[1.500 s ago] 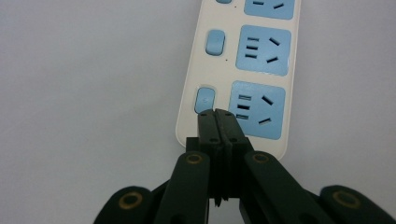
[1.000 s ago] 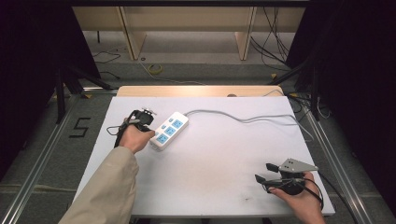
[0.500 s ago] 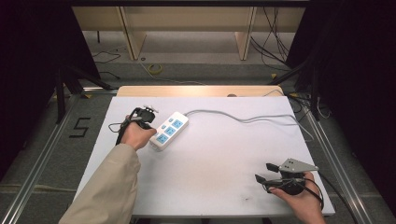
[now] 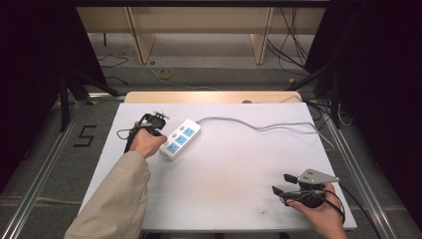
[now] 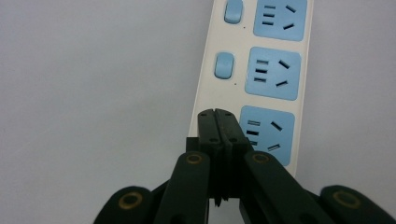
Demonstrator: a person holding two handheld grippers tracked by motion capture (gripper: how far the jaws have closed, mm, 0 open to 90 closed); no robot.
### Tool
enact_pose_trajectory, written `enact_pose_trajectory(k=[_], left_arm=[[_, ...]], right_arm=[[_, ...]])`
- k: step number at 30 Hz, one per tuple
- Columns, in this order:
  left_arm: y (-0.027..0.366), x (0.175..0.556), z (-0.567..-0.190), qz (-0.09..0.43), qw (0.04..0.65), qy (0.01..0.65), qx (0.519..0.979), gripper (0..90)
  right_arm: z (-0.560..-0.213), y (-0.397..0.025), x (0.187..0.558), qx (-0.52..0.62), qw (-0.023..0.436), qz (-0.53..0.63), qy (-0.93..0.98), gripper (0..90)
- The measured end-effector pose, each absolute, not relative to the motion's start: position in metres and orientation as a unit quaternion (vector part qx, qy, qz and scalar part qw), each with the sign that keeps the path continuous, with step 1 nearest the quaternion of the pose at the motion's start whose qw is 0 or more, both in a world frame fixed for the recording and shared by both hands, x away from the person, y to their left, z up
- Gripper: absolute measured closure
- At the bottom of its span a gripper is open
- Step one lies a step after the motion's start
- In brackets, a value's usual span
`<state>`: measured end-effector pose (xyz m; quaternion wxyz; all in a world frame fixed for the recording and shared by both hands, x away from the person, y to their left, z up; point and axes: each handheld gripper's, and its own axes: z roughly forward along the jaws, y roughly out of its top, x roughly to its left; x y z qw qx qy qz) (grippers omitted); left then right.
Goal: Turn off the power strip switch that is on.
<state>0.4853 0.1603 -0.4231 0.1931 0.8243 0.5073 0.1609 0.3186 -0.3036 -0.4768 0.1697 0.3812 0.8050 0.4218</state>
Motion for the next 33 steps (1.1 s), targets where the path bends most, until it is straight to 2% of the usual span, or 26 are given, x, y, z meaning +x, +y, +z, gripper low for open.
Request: enact_pose_trajectory(k=[33], left_arm=[[0.154, 0.501, -0.433, 0.151, 0.174, 0.512, 0.827, 89.6]], right_arm=[[-0.477, -0.304, 0.319, 0.380, 0.171, 0.421, 0.805, 34.9]])
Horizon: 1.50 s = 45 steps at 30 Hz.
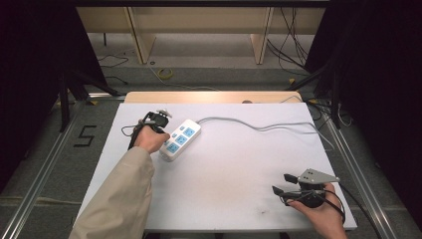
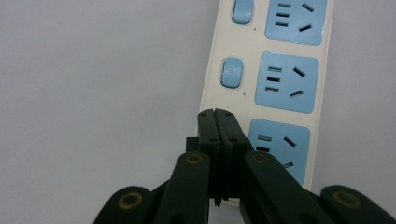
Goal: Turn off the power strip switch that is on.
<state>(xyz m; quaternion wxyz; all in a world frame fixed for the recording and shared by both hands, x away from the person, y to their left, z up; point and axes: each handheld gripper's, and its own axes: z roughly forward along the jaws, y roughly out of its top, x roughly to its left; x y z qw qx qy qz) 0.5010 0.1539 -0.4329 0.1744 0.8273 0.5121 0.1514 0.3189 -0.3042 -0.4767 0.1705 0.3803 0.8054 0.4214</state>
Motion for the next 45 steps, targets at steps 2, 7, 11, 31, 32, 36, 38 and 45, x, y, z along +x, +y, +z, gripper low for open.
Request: enact_pose_trajectory(k=[2, 7, 11, 31, 32, 36, 38, 45], left_arm=[[0.1530, 0.5014, -0.4336, 0.150, 0.172, 0.510, 0.829, 89.7], [0.1519, 0.5025, -0.4352, 0.151, 0.173, 0.512, 0.828, 89.6], [0.1526, 0.5033, -0.4359, 0.152, 0.169, 0.511, 0.829, 89.6], [0.1487, 0.5049, -0.4389, 0.156, 0.160, 0.506, 0.833, 89.7], [0.1488, 0.5050, -0.4392, 0.155, 0.163, 0.508, 0.832, 89.7], [0.1492, 0.5058, -0.4392, 0.156, 0.162, 0.507, 0.832, 89.7], [0.1485, 0.5054, -0.4390, 0.156, 0.159, 0.506, 0.833, 89.7], [0.1471, 0.5050, -0.4394, 0.163, 0.153, 0.498, 0.838, 89.7]], right_arm=[[-0.4769, -0.3043, 0.3190, 0.380, 0.170, 0.422, 0.805, 34.9], [-0.4765, -0.3041, 0.3187, 0.381, 0.169, 0.422, 0.805, 34.9], [-0.4769, -0.3041, 0.3190, 0.380, 0.170, 0.422, 0.805, 34.9], [-0.4766, -0.3038, 0.3189, 0.380, 0.170, 0.421, 0.806, 34.9], [-0.4766, -0.3038, 0.3188, 0.381, 0.170, 0.421, 0.806, 34.9], [-0.4767, -0.3040, 0.3189, 0.380, 0.170, 0.421, 0.806, 34.9], [-0.4768, -0.3038, 0.3189, 0.380, 0.170, 0.420, 0.806, 34.9], [-0.4771, -0.3036, 0.3190, 0.380, 0.171, 0.419, 0.807, 35.0]])
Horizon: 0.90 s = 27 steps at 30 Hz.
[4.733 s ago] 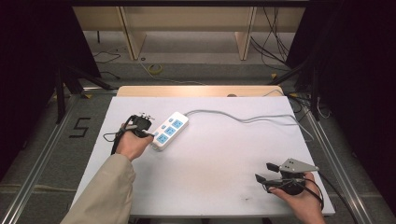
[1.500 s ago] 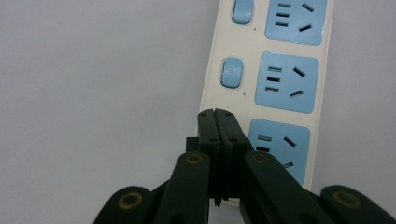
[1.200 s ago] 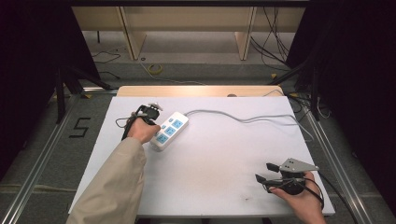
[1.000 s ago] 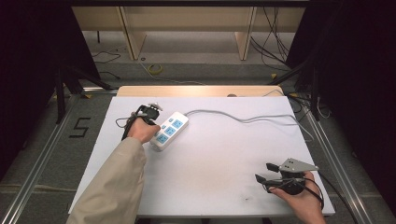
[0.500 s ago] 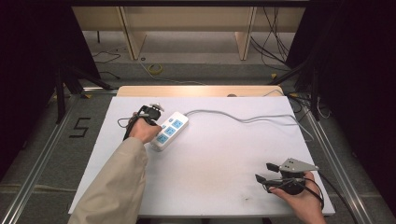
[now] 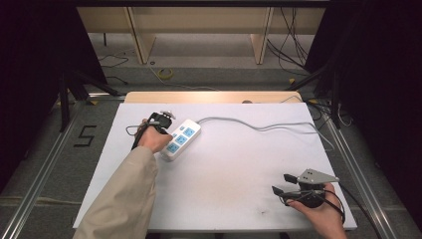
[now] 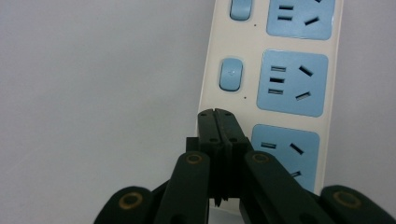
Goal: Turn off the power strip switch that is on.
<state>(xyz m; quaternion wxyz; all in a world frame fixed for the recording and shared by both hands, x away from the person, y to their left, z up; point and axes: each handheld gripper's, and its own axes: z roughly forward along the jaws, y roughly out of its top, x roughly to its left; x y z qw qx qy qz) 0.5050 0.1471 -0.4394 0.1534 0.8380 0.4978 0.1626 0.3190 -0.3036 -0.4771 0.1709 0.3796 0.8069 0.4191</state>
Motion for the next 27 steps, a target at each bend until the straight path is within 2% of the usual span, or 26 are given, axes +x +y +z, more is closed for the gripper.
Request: enact_pose_trajectory(k=[23, 27], left_arm=[[0.136, 0.503, -0.443, 0.192, 0.142, 0.472, 0.849, 89.8], [0.140, 0.504, -0.443, 0.182, 0.153, 0.484, 0.843, 89.8]], right_arm=[[-0.476, -0.305, 0.318, 0.380, 0.170, 0.419, 0.807, 34.9], [-0.476, -0.305, 0.318, 0.380, 0.169, 0.420, 0.807, 34.9]])
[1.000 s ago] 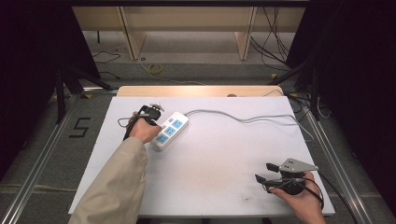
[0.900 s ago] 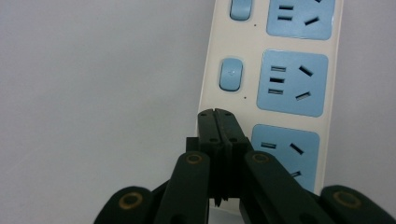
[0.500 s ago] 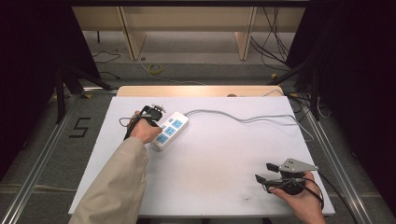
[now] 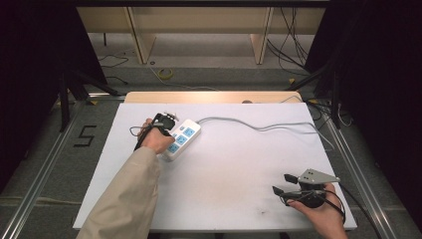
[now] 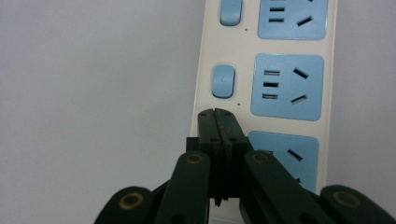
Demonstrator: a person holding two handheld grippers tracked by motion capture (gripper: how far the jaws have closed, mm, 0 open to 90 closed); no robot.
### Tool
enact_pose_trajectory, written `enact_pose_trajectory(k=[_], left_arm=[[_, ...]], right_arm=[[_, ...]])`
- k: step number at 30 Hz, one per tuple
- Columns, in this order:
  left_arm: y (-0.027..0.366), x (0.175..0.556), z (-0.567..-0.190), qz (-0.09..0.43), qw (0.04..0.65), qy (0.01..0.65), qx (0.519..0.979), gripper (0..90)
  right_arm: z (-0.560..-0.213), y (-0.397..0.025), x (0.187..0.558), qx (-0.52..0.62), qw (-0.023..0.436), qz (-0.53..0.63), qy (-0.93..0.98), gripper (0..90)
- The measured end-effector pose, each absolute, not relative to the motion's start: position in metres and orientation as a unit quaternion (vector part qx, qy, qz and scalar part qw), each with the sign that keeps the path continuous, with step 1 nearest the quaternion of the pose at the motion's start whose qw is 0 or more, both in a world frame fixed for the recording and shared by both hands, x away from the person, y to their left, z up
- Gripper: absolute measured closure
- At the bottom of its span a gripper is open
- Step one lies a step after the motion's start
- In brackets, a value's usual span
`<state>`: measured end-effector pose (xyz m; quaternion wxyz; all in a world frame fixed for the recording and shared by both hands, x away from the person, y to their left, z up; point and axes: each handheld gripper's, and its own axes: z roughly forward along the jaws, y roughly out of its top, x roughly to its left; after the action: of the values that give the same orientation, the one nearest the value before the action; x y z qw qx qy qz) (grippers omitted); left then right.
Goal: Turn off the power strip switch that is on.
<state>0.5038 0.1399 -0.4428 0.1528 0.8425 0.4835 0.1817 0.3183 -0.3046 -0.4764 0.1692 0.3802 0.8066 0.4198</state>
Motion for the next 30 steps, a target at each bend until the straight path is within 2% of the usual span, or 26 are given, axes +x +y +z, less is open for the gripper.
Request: enact_pose_trajectory(k=[11, 15, 20, 21, 26, 30], left_arm=[[0.145, 0.504, -0.442, 0.171, 0.164, 0.488, 0.840, 89.8], [0.150, 0.503, -0.440, 0.165, 0.195, 0.490, 0.833, 89.6], [0.155, 0.500, -0.439, 0.169, 0.201, 0.490, 0.831, 89.1], [0.156, 0.499, -0.438, 0.170, 0.206, 0.490, 0.830, 83.9], [0.160, 0.492, -0.429, 0.185, 0.222, 0.486, 0.825, 79.5], [0.164, 0.484, -0.424, 0.188, 0.244, 0.484, 0.819, 70.0]], right_arm=[[-0.476, -0.304, 0.318, 0.380, 0.170, 0.420, 0.806, 34.9], [-0.476, -0.305, 0.319, 0.382, 0.170, 0.421, 0.805, 34.9], [-0.477, -0.304, 0.319, 0.381, 0.170, 0.422, 0.805, 34.9], [-0.476, -0.304, 0.319, 0.381, 0.170, 0.422, 0.805, 34.9], [-0.477, -0.305, 0.319, 0.382, 0.169, 0.422, 0.805, 34.9], [-0.477, -0.305, 0.319, 0.383, 0.170, 0.421, 0.804, 34.9]])
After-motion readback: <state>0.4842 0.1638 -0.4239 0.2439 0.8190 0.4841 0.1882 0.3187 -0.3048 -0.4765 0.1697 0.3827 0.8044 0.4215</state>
